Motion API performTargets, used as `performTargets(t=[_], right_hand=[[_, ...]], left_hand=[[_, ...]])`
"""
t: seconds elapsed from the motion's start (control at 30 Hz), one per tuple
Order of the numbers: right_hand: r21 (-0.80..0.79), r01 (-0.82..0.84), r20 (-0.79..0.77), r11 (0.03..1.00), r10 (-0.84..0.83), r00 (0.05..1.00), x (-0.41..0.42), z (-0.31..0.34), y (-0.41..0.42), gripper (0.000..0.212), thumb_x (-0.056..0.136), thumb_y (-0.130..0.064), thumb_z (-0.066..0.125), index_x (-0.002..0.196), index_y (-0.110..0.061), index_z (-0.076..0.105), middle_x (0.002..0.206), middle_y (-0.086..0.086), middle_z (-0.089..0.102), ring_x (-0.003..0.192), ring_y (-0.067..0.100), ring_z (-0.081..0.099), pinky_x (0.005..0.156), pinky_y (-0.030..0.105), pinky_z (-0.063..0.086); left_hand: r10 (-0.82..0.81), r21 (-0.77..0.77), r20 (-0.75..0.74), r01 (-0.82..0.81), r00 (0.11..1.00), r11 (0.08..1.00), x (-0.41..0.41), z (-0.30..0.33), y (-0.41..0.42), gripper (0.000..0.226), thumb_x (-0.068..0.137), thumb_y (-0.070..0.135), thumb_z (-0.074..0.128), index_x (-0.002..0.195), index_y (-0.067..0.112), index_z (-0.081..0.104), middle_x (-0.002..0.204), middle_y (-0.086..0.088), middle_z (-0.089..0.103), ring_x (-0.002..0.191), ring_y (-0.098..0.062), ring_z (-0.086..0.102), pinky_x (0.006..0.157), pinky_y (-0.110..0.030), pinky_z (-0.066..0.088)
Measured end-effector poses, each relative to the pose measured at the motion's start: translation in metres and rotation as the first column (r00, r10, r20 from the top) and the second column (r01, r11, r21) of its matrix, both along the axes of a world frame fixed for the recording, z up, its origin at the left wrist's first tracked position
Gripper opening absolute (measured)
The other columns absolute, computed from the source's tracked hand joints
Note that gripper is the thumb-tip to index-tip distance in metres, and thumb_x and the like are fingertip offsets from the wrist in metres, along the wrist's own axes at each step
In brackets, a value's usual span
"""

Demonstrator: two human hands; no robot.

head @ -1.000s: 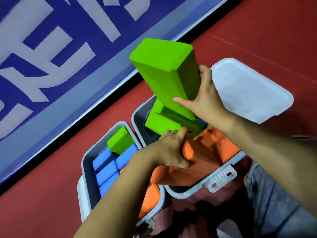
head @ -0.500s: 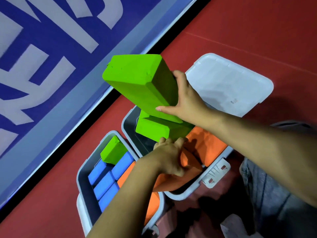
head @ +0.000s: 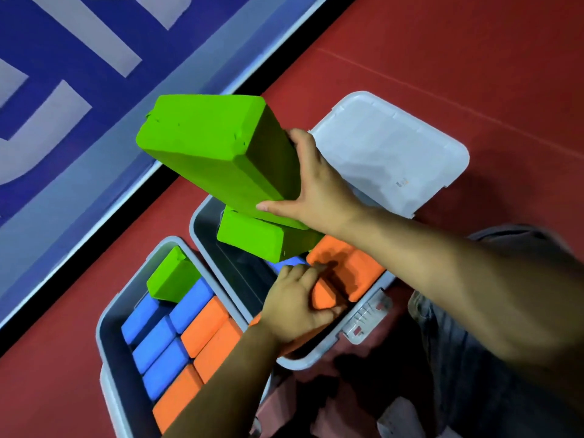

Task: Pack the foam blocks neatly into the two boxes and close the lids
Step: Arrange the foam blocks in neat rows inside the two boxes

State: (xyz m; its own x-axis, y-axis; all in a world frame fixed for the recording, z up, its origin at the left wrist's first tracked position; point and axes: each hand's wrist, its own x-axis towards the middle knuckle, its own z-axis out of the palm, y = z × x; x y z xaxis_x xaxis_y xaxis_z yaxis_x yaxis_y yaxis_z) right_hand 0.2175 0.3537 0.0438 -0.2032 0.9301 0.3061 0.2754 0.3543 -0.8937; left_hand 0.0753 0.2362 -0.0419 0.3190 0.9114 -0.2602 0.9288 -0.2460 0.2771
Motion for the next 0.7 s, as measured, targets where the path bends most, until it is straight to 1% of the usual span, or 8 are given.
performTargets(t=[0.1, 0.17, 0.33, 0.43, 0.5, 0.57, 0.63, 0.7], right_hand=[[-0.012, 0.003, -0.026, 1.0, -0.003, 1.0, -0.002, -0.003, 0.0, 0.096, 0.064, -0.031, 0.086, 0.135, 0.003, 0.032, 0.131, 0.015, 0.048, 0.118, 0.027, 0.05, 0.093, 0.028, 0.037], [-0.006, 0.0, -0.034, 1.0, 0.0, 0.999, -0.004, -0.003, 0.0, 0.095, 0.063, -0.031, 0.086, 0.134, 0.004, 0.032, 0.129, 0.016, 0.049, 0.117, 0.027, 0.05, 0.093, 0.027, 0.037], [0.004, -0.035, -0.026, 0.999, 0.035, 0.999, -0.011, -0.005, 0.003, 0.094, 0.064, -0.032, 0.086, 0.133, 0.004, 0.033, 0.127, 0.016, 0.048, 0.117, 0.028, 0.05, 0.097, 0.037, 0.041], [-0.019, -0.067, -0.028, 0.998, 0.067, 0.997, -0.015, -0.007, 0.003, 0.095, 0.064, -0.033, 0.085, 0.134, 0.003, 0.031, 0.128, 0.016, 0.048, 0.117, 0.028, 0.05, 0.097, 0.04, 0.042], [-0.019, -0.08, -0.021, 0.997, 0.079, 0.997, -0.016, -0.007, 0.003, 0.095, 0.065, -0.033, 0.085, 0.134, 0.004, 0.031, 0.129, 0.018, 0.047, 0.118, 0.029, 0.05, 0.097, 0.038, 0.041], [-0.003, -0.087, -0.024, 0.996, 0.087, 0.996, -0.018, -0.007, 0.004, 0.095, 0.065, -0.032, 0.084, 0.134, 0.006, 0.031, 0.128, 0.018, 0.047, 0.118, 0.029, 0.05, 0.098, 0.035, 0.041], [0.003, -0.09, -0.032, 0.996, 0.09, 0.995, -0.019, -0.006, 0.004, 0.097, 0.065, -0.035, 0.083, 0.135, 0.004, 0.029, 0.13, 0.016, 0.047, 0.119, 0.026, 0.05, 0.099, 0.035, 0.042], [0.009, -0.087, -0.029, 0.996, 0.087, 0.996, -0.02, -0.007, 0.005, 0.099, 0.064, -0.038, 0.082, 0.135, 0.003, 0.028, 0.132, 0.014, 0.047, 0.12, 0.024, 0.05, 0.1, 0.036, 0.042]], left_hand=[[0.082, -0.017, -0.048, -0.083, 0.996, 0.996, 0.005, -0.032, -0.012, 0.085, 0.069, 0.074, 0.054, 0.134, 0.021, 0.048, 0.116, -0.004, 0.057, 0.099, -0.027, 0.052, 0.089, -0.038, 0.049], [0.096, -0.038, -0.072, -0.099, 0.993, 0.994, 0.009, -0.043, -0.009, 0.09, 0.069, 0.078, 0.047, 0.137, 0.019, 0.046, 0.121, -0.006, 0.055, 0.104, -0.029, 0.052, 0.09, -0.04, 0.048], [0.07, -0.153, -0.119, -0.088, 0.99, 0.984, 0.002, -0.044, 0.003, 0.119, 0.055, 0.096, 0.02, 0.149, 0.025, 0.025, 0.143, -0.003, 0.038, 0.126, -0.027, 0.037, 0.104, -0.041, 0.035], [0.212, -0.17, -0.037, -0.216, 0.976, 0.962, -0.002, -0.038, -0.001, 0.105, 0.062, 0.093, 0.021, 0.15, 0.037, 0.016, 0.152, -0.001, 0.023, 0.135, -0.023, 0.024, 0.111, -0.042, 0.023], [0.422, -0.132, 0.067, -0.411, 0.904, 0.902, -0.011, -0.037, -0.006, 0.086, 0.065, 0.082, 0.037, 0.141, 0.042, 0.038, 0.149, -0.004, 0.031, 0.133, -0.025, 0.032, 0.111, -0.044, 0.029], [0.604, -0.199, 0.156, -0.574, 0.781, 0.794, -0.03, -0.043, -0.012, 0.08, 0.059, 0.079, 0.047, 0.126, 0.038, 0.059, 0.134, -0.006, 0.052, 0.122, -0.025, 0.052, 0.105, -0.046, 0.039], [0.7, -0.407, 0.145, -0.602, 0.7, 0.687, -0.042, -0.048, -0.021, 0.087, 0.052, 0.088, 0.053, 0.127, 0.043, 0.055, 0.128, -0.005, 0.058, 0.118, -0.026, 0.057, 0.103, -0.047, 0.043], [0.68, -0.522, 0.06, -0.558, 0.73, 0.645, -0.038, -0.048, -0.03, 0.088, 0.058, 0.09, 0.047, 0.136, 0.05, 0.039, 0.14, -0.003, 0.049, 0.128, -0.03, 0.048, 0.11, -0.046, 0.034]])
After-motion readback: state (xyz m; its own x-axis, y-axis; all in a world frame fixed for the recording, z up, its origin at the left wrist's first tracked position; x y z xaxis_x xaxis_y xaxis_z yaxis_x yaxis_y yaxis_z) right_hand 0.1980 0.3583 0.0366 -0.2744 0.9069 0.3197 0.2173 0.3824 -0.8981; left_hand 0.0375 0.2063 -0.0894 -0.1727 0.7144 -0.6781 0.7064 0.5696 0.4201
